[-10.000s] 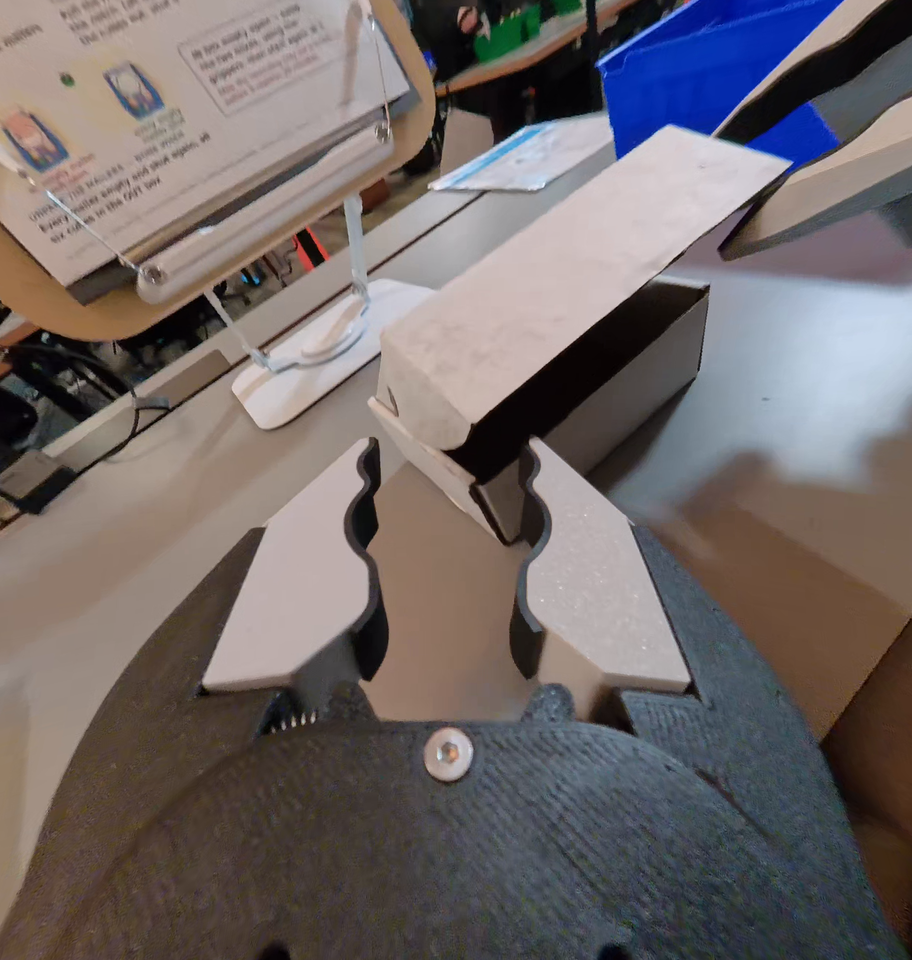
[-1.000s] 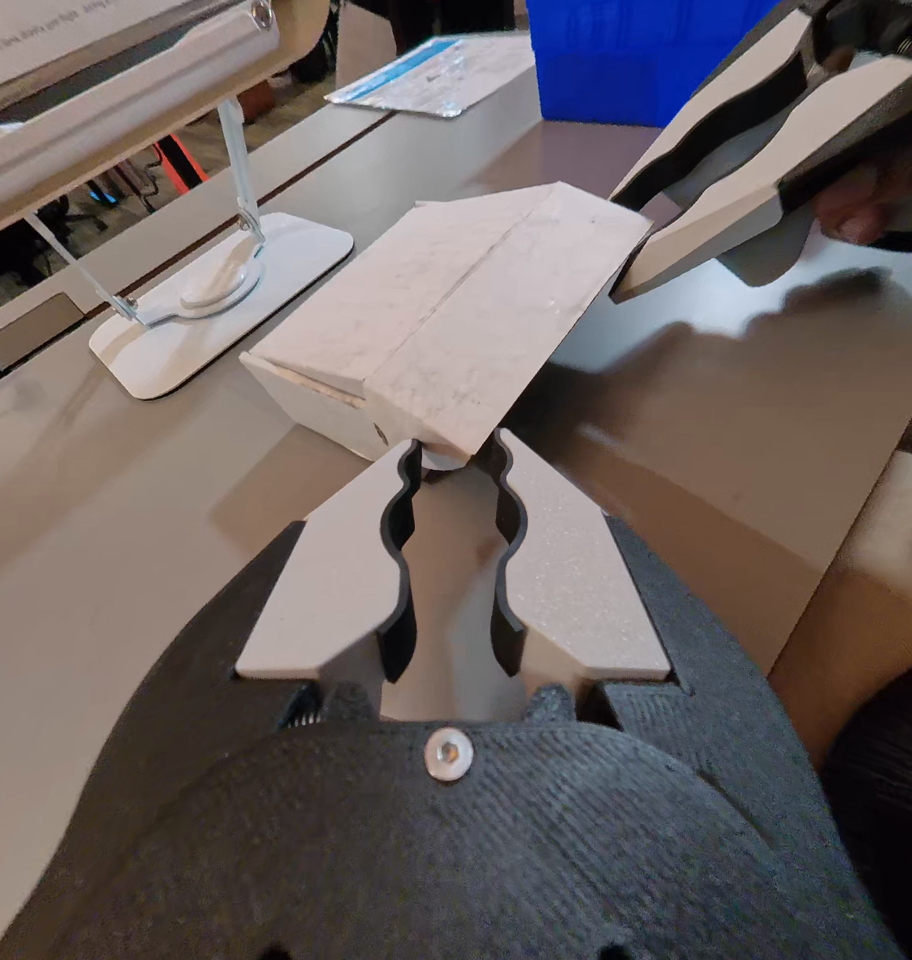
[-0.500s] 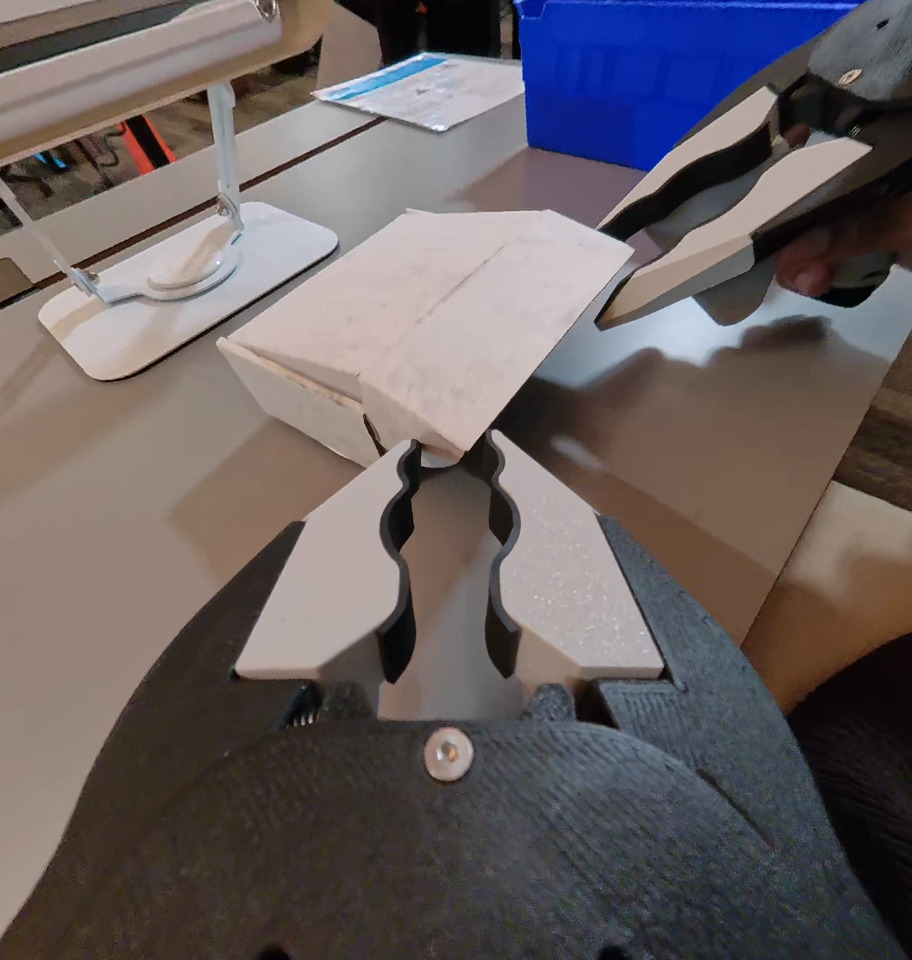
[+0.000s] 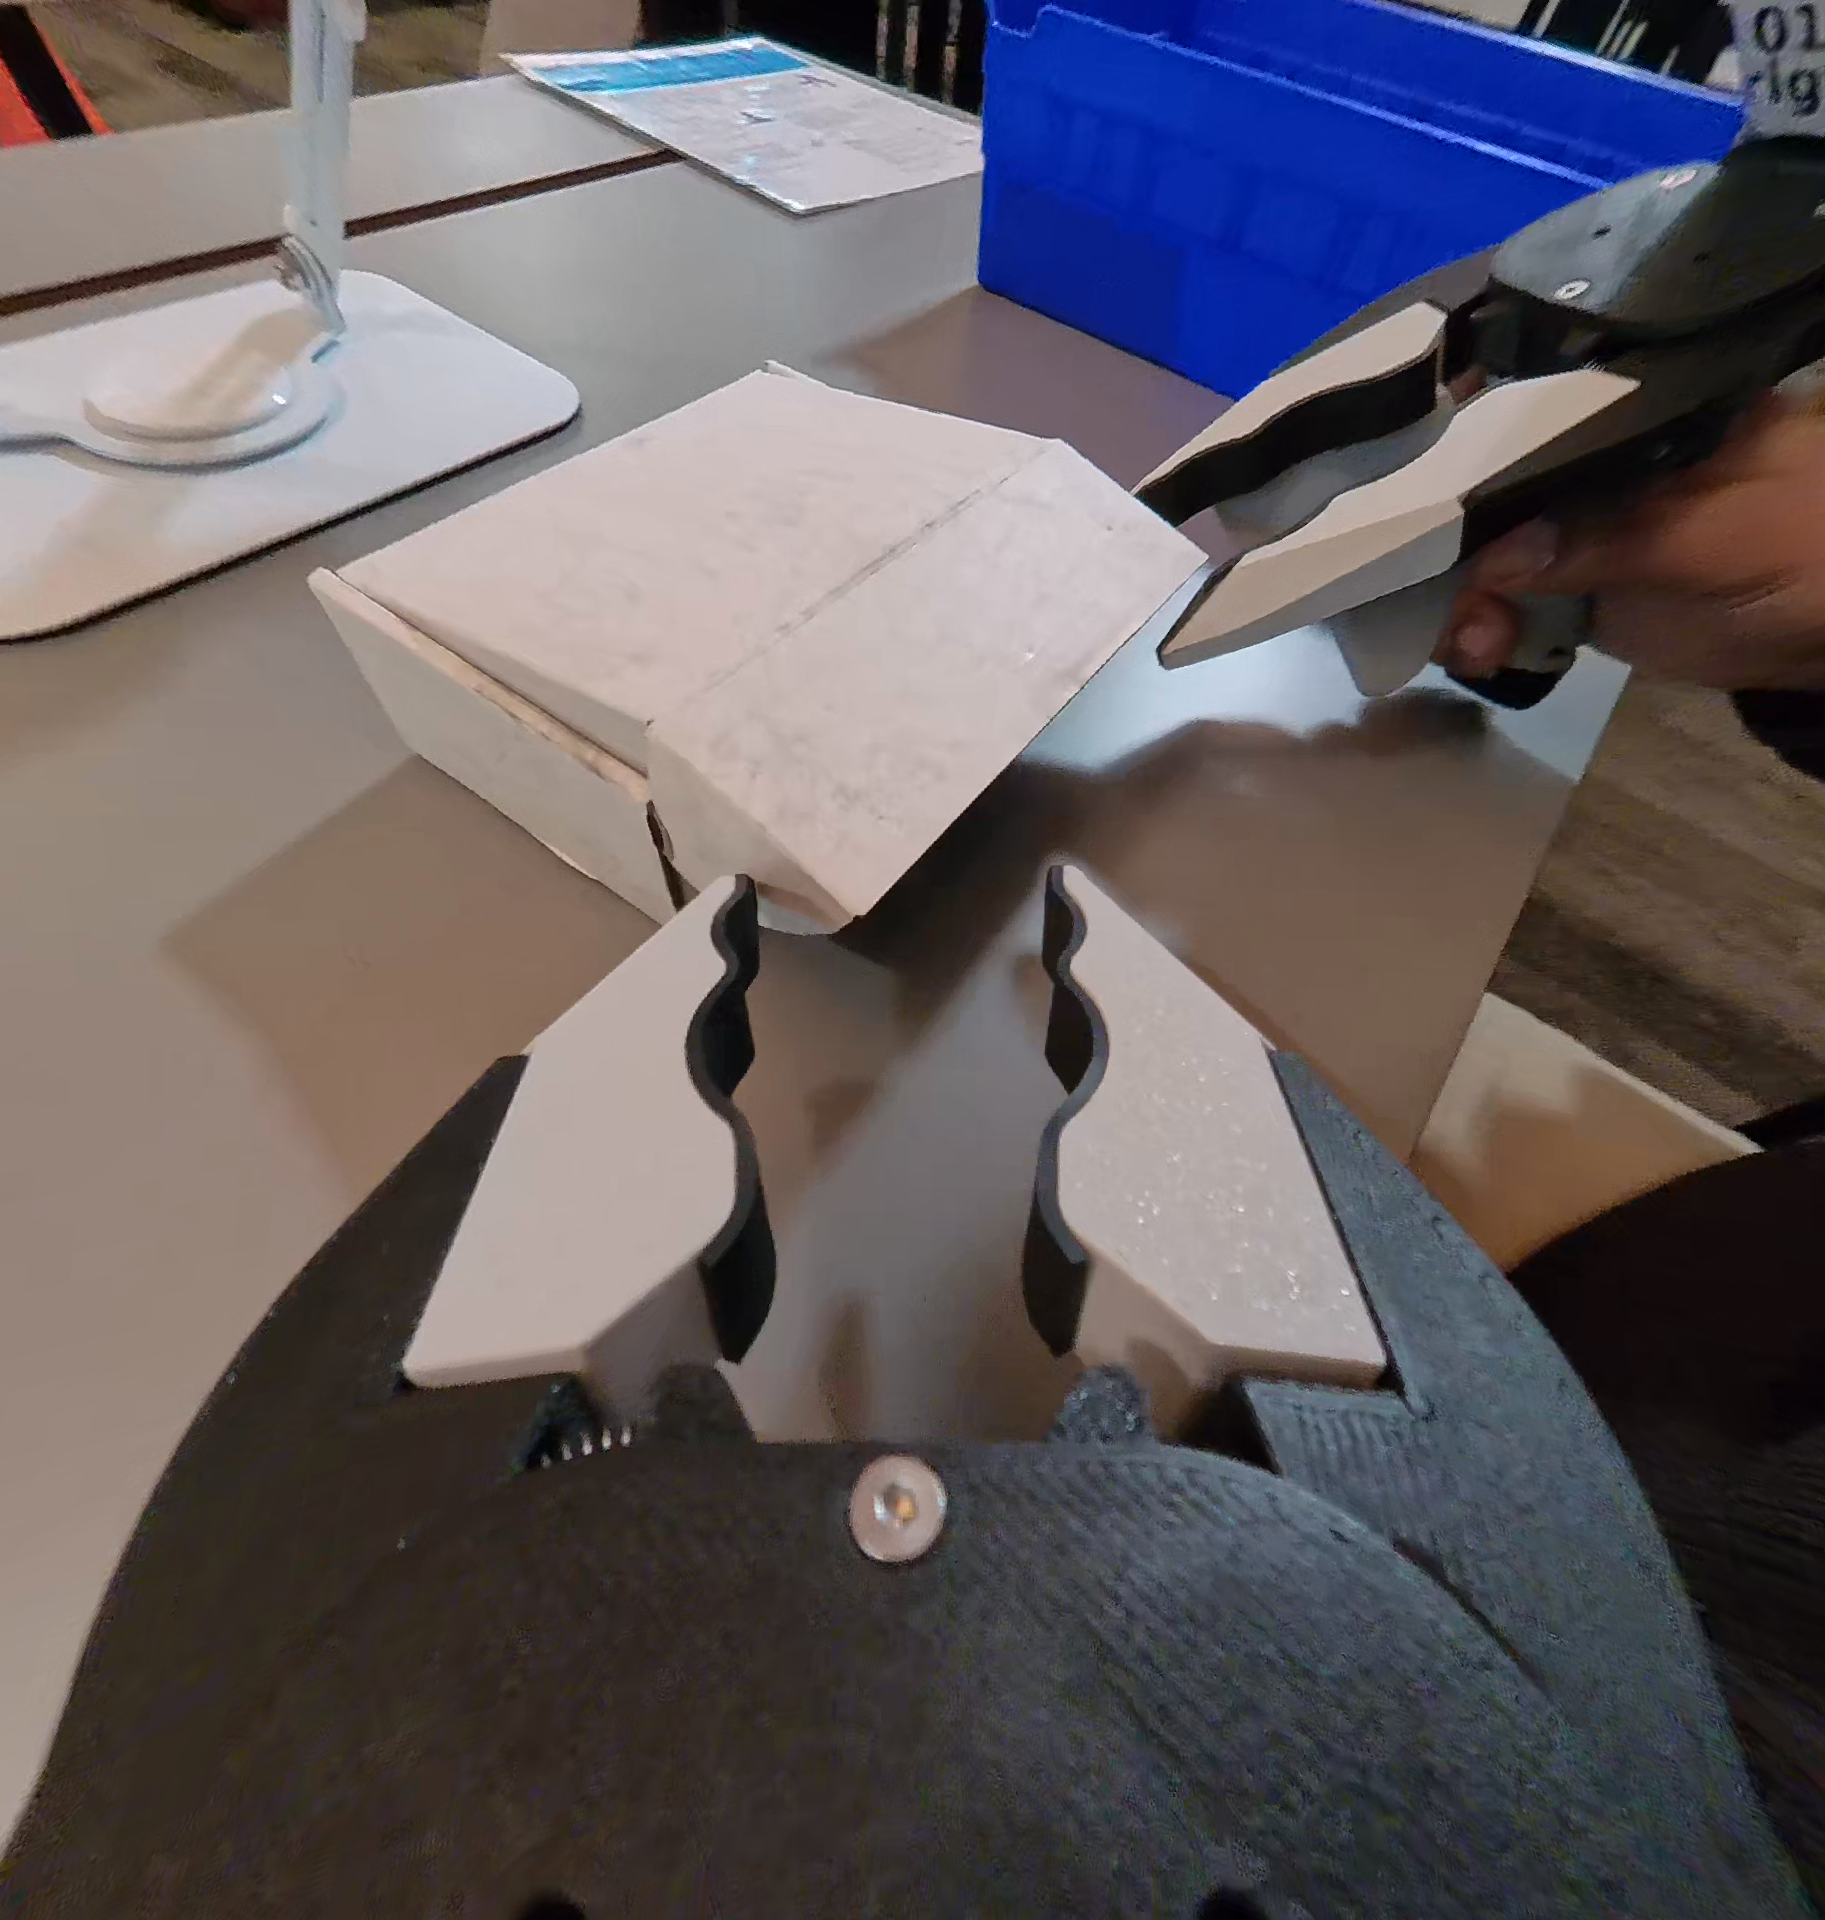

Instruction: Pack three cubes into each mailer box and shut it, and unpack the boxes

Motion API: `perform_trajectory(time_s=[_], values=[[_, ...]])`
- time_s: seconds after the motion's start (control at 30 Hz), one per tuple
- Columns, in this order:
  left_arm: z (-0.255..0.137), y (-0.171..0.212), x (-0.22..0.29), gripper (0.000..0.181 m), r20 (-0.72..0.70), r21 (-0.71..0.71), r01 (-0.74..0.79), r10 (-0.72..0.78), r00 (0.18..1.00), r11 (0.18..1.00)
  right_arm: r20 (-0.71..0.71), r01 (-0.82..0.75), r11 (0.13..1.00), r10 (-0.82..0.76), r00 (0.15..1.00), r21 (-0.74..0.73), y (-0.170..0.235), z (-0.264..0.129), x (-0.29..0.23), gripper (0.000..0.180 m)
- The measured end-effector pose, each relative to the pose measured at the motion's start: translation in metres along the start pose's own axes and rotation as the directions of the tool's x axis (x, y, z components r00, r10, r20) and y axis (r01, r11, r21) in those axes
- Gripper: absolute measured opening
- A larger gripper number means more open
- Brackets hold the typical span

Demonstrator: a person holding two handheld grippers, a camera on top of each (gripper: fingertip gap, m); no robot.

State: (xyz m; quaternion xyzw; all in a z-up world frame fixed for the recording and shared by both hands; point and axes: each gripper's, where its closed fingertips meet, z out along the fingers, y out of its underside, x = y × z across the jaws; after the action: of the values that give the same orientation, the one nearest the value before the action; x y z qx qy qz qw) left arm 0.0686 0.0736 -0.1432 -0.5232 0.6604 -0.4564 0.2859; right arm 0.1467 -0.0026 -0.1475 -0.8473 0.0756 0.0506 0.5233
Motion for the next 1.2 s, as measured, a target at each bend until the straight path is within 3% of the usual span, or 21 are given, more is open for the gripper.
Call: perform_trajectory(time_s=[0.13,0.3,1.2], values=[[0.002,-0.001,-0.005,0.057,-0.034,-0.001,0.078,-0.078,0.996,0.997,0.029,-0.01,1.0,0.01,1.0,-0.001,0.0,0.003,-0.001,0.054],[0.003,-0.003,-0.018,0.033,-0.022,0.015,0.174,-0.173,0.985,0.985,0.048,-0.01,1.0,0.01,0.999,-0.003,-0.001,0.005,0.001,0.053],[0.018,0.014,-0.035,0.032,-0.018,-0.12,0.285,-0.289,0.957,0.951,0.087,-0.066,0.996,0.07,0.994,-0.052,0.001,0.015,0.014,0.044]])
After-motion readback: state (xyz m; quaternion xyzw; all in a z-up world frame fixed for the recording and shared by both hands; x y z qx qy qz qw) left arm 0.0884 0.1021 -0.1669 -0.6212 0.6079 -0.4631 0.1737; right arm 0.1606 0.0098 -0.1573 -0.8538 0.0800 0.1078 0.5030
